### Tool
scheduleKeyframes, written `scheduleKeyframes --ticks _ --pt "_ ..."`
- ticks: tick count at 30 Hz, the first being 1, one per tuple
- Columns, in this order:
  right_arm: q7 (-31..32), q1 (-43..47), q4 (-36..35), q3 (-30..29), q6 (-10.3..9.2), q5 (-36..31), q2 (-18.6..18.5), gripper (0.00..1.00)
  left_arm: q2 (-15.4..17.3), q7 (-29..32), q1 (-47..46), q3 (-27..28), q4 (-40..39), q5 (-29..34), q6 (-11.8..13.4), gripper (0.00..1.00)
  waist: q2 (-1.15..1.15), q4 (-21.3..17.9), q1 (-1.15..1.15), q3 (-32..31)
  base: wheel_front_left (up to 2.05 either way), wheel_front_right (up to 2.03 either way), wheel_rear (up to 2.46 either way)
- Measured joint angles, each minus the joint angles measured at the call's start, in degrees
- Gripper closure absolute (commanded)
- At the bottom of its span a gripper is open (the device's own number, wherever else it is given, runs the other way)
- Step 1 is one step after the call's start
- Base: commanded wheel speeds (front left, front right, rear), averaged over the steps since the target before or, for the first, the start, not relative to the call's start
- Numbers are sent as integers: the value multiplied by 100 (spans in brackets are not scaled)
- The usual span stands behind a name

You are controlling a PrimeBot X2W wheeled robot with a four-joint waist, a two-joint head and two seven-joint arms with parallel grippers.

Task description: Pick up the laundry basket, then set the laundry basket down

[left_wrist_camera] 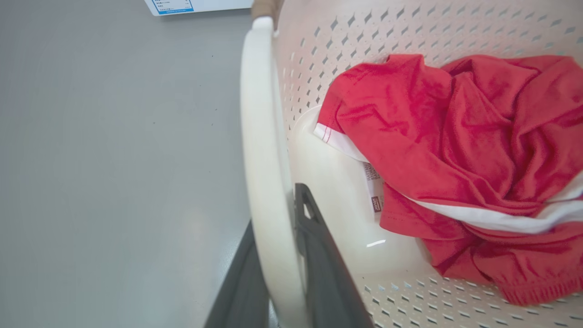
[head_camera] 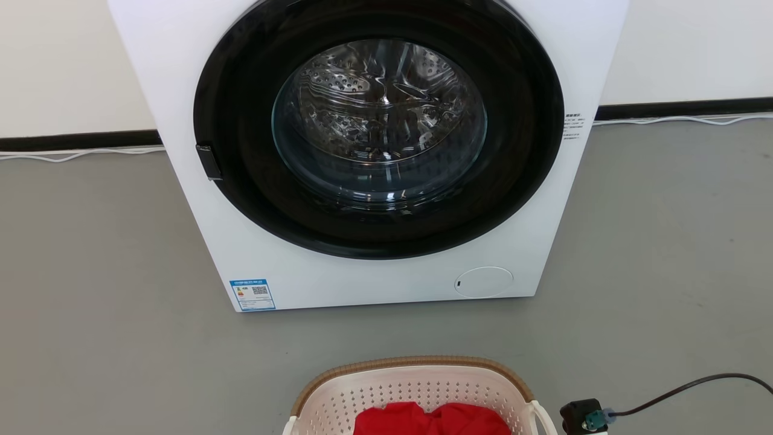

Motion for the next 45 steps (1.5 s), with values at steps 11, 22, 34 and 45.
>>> scheduleKeyframes --ticks 11,22,34,45 --pt "0 -9 -5 10 0 45 7 100 -15 -96 -104 -187 144 -178 0 100 0 2 0 6 0 0 0" --pt "0 -10 -11 76 0 138 9 100 -36 -153 -144 -321 275 -289 -7 100 0 -48 0 12 0 0 0" --pt "-3 -94 3 133 0 153 8 100 -36 -219 -224 -464 325 -486 -7 100 0 -84 0 28 0 0 0" --pt "-82 -175 43 157 0 204 5 100 -29 -254 -344 -592 326 -584 1 100 0 -75 0 181 0 0 0"
